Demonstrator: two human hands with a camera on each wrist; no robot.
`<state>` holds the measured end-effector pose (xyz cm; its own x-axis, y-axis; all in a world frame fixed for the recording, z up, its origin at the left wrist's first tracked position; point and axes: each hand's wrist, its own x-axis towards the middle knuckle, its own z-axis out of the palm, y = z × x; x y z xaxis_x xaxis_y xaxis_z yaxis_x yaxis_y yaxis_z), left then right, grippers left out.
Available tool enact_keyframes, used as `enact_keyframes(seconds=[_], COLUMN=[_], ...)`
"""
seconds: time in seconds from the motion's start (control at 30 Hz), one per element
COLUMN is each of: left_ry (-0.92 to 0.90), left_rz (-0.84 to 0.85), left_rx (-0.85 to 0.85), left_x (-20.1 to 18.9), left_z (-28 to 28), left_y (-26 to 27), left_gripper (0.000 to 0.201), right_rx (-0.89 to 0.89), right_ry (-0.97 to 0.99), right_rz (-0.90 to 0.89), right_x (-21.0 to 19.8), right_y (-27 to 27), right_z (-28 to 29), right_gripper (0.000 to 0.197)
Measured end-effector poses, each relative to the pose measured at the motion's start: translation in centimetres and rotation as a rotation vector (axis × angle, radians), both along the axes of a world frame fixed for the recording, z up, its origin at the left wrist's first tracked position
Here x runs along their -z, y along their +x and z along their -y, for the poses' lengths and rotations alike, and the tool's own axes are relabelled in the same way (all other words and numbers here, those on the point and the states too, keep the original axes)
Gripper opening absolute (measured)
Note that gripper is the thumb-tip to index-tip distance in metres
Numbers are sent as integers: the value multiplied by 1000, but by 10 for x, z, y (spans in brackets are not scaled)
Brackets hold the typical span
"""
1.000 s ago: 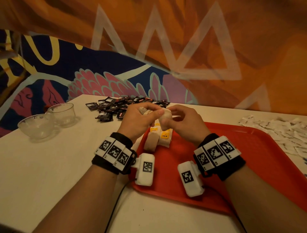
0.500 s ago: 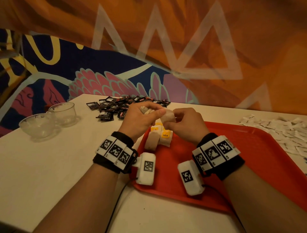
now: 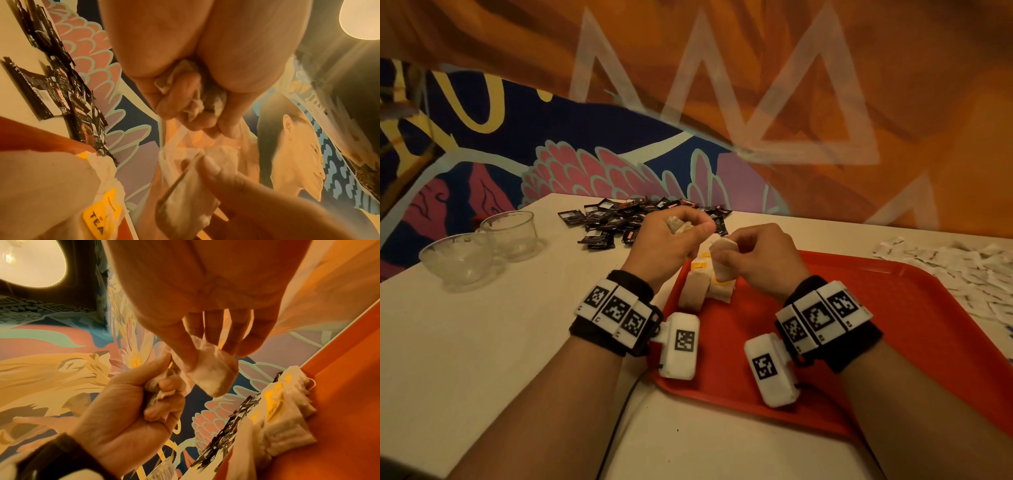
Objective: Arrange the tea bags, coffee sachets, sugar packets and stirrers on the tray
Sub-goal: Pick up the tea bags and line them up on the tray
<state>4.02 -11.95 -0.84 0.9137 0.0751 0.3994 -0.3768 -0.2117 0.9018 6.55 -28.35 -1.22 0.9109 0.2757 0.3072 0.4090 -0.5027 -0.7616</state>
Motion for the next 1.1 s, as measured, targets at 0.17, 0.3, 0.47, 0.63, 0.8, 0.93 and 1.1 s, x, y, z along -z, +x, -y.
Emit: enact_keyframes(seconds=[0.17,0.3,0.47,0.63,0.8,0.93,1.1], left_ry=[90,49,73,87,36,11,-103], left_rz=[-20,-37,-56,-46,-72,-129,-235], left_rx=[33,2,76,75,-7,-27,-115], left_x=[0,-1,-3,-1,0,2,6], left_z=[-1,-4,-4,-8,-11,-10,-17], left_y=[0,1,-1,0,5,8,14], left_gripper=[6,8,12,3,7,9,5], right_rx=[0,-18,28,-15,-35,-50,3], right_ry=[13,-26,-20,-57,-147,-166,-195], right_rz=[14,-2,7,-38,-119,-211,-415], right_x=[-2,-3,-4,-7,-10,-16,-22], right_y=[0,-3,0,-7,-9,-11,-4], right_z=[0,0,1,-1,3,2,1], right_gripper=[13,10,11,14,16,16,17])
